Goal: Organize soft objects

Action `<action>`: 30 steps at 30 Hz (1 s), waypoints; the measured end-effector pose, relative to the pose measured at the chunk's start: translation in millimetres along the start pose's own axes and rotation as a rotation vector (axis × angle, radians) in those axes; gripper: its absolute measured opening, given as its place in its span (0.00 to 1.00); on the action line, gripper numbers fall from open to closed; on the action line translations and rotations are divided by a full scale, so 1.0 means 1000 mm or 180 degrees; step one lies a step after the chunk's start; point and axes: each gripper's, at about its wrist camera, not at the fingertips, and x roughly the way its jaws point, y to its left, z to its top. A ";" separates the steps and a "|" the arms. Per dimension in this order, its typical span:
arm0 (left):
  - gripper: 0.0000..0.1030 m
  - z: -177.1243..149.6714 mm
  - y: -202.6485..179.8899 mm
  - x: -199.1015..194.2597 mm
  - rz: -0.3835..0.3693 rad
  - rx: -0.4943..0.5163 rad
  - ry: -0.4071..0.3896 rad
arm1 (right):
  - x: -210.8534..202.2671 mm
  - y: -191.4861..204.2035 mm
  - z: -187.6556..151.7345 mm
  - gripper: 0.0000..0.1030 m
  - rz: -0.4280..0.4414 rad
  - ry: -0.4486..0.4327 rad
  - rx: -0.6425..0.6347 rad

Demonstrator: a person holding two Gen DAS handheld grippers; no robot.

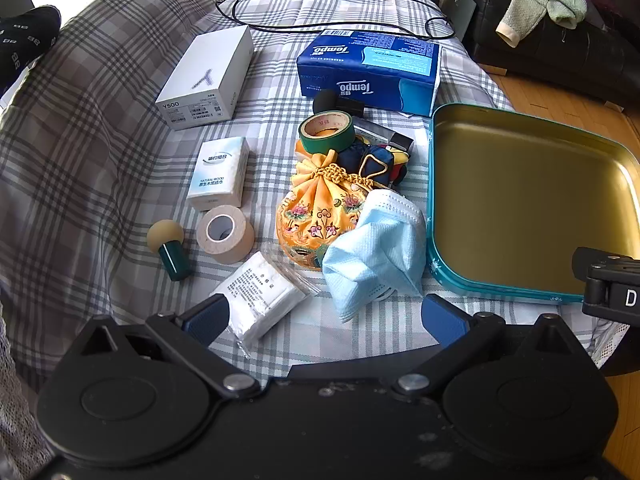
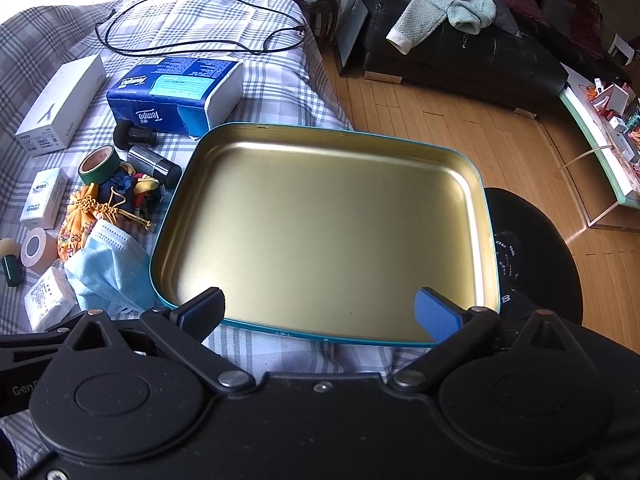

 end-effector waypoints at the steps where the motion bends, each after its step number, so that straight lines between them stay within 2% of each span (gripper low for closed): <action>1: 1.00 0.000 0.000 0.000 0.0000 0.0000 -0.0001 | 0.002 0.000 0.000 0.94 0.0006 0.0006 -0.0006; 30: 1.00 -0.002 0.004 0.002 -0.0004 -0.0016 0.0013 | 0.003 0.001 0.002 0.94 0.0021 0.0080 -0.0058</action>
